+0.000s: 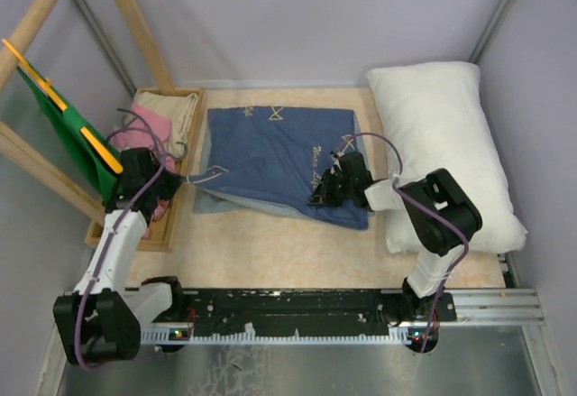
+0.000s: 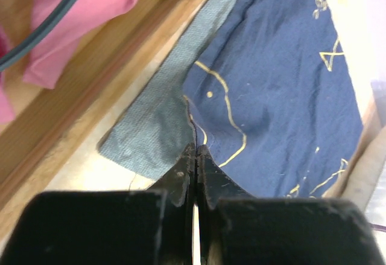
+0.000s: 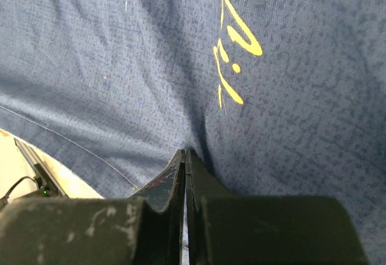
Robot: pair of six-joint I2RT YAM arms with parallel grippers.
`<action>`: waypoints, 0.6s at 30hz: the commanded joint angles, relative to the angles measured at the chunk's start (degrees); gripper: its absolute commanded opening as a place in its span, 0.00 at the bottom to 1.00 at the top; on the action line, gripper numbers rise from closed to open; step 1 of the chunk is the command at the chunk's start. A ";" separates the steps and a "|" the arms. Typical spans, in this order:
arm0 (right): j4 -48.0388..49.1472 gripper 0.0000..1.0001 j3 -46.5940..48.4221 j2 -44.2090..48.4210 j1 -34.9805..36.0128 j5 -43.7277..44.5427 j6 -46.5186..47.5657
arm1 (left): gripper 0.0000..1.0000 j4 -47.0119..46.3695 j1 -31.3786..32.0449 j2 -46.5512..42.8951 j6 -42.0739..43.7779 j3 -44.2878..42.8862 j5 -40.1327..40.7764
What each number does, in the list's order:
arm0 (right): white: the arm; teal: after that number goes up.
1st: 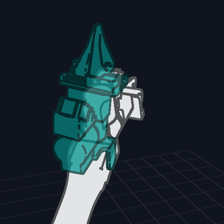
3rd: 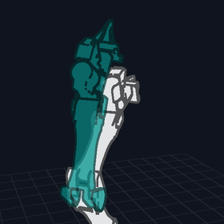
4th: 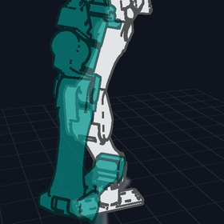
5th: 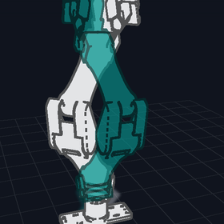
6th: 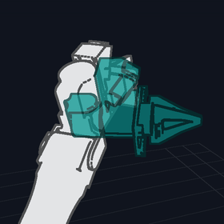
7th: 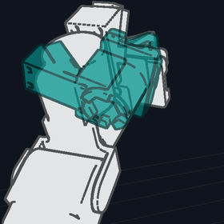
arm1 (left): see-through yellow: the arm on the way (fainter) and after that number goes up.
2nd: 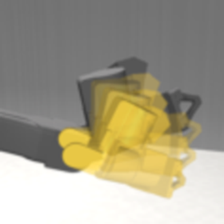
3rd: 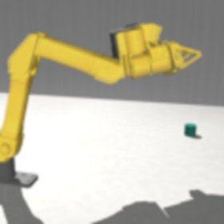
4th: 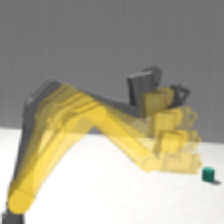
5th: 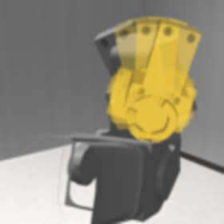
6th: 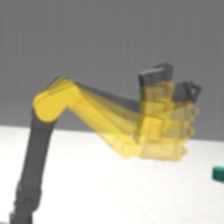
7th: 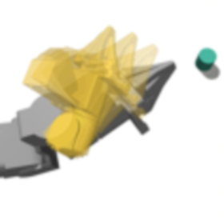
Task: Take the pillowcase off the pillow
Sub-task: Fold the pillowcase at the center of the board.
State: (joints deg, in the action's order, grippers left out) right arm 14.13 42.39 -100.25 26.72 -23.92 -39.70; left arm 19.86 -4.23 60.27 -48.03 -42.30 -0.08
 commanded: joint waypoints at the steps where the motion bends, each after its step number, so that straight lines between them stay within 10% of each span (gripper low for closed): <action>1: -1.51 0.00 -1.24 -1.62 -0.77 2.20 1.04 | 0.00 6.12 -0.41 -3.04 0.42 4.03 3.32; 7: -2.44 0.00 -1.59 -1.22 -1.27 2.23 1.33 | 0.09 8.53 -0.37 -7.53 -7.43 13.92 0.77; 13: -8.47 0.00 0.82 4.47 -1.62 3.35 4.42 | 0.97 4.17 -0.28 -12.20 -1.53 12.33 0.58; 18: -14.19 0.23 9.39 12.72 -1.94 9.67 8.89 | 0.95 -1.55 2.15 -1.18 13.61 -1.19 -1.32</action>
State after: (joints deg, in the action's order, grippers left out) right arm 4.75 43.20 -95.00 25.71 -20.93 -36.12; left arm 26.02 -4.14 51.37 -46.94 -32.34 0.23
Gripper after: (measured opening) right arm 0.094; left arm 0.991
